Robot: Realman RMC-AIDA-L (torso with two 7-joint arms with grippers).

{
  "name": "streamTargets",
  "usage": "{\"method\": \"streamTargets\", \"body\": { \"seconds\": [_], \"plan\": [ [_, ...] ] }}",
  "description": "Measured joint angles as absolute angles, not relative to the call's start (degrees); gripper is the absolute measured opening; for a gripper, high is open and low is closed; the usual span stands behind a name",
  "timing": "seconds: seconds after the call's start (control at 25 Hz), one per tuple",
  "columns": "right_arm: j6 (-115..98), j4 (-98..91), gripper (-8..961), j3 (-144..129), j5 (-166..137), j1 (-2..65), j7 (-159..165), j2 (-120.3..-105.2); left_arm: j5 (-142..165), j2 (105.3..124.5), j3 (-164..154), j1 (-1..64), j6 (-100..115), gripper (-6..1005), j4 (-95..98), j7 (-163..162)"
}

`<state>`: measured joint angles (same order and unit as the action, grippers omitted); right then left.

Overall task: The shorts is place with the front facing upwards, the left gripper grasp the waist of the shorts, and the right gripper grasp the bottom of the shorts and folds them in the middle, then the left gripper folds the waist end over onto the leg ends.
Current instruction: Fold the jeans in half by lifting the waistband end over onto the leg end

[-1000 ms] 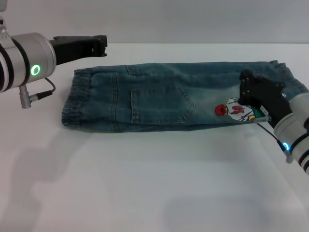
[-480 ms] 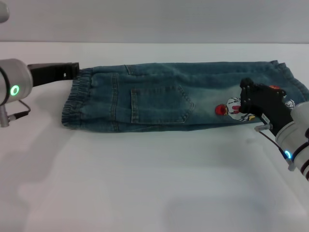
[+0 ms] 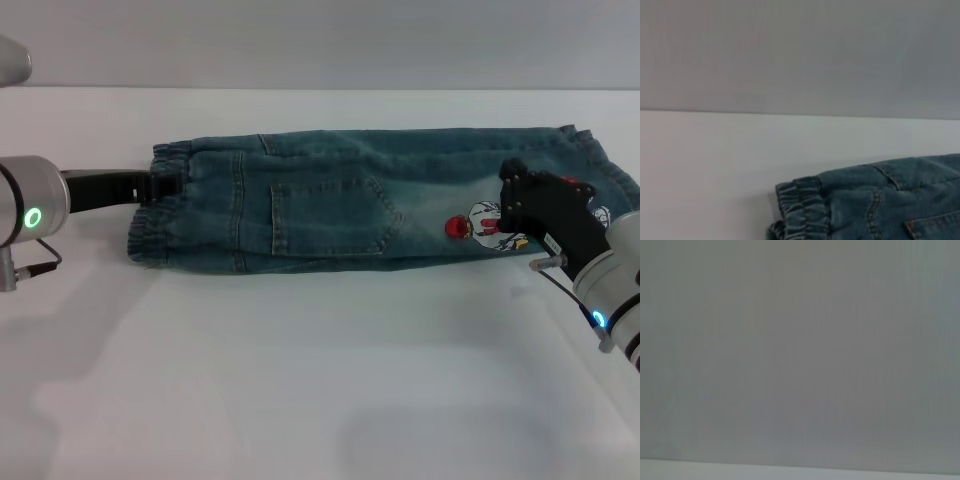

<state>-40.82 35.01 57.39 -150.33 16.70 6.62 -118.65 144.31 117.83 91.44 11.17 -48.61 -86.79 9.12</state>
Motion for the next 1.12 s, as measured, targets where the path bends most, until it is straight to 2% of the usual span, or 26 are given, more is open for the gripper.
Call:
{"method": "streamTargets", "body": {
  "seconds": [0.16,0.32,0.56,0.68,1.12],
  "plan": [
    [-40.9,35.1,1,57.4,-150.4,16.6,6.6,-118.64,144.4,117.84,91.7,10.8,-49.1,380,-86.4,9.1],
    [-40.9,35.1,0,57.4,-150.5,16.5,6.6,-118.65,144.4,117.8,91.8,11.0,-49.9,584,-85.4,9.1],
    [-40.9,35.2,0,57.4,-150.5,16.2,6.6,-118.65,144.4,117.77,91.7,11.7,-50.5,810,-83.1,9.1],
    [-40.9,35.4,0,57.4,-150.7,16.1,6.6,-118.6,144.4,117.77,91.6,11.8,-50.4,846,-82.4,9.1],
    [-40.9,35.9,0,57.4,-151.2,15.9,6.6,-118.56,145.0,117.77,91.9,12.1,-49.8,845,-80.7,9.9]
  ]
}}
